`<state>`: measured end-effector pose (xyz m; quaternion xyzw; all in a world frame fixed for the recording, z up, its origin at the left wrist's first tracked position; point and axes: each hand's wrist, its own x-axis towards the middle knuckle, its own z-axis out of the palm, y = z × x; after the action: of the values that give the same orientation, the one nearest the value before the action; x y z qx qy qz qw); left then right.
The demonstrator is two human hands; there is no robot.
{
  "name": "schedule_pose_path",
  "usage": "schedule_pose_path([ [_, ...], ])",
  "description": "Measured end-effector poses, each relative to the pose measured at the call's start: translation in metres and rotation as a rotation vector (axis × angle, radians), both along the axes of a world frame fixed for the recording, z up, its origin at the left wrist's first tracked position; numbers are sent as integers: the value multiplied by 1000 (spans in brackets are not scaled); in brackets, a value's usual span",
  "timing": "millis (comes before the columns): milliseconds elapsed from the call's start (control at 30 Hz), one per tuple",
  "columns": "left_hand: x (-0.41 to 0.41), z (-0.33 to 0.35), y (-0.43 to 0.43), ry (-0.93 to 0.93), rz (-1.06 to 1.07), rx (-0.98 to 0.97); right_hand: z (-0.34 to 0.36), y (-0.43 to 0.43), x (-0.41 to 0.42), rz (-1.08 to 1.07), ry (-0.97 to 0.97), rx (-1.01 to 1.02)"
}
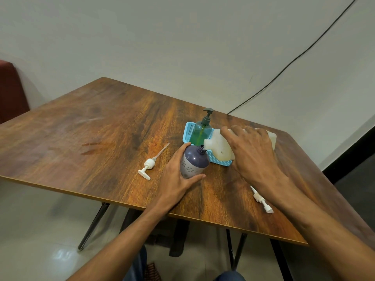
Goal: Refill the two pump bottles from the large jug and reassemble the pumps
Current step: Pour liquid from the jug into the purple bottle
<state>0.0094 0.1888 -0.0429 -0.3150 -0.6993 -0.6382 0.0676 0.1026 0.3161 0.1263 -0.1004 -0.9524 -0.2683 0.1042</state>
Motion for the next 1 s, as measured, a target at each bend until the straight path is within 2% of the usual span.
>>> schedule_pose_path([
  [1000, 1, 0, -1, 0, 3, -11, 3, -2, 0, -2, -19, 29],
])
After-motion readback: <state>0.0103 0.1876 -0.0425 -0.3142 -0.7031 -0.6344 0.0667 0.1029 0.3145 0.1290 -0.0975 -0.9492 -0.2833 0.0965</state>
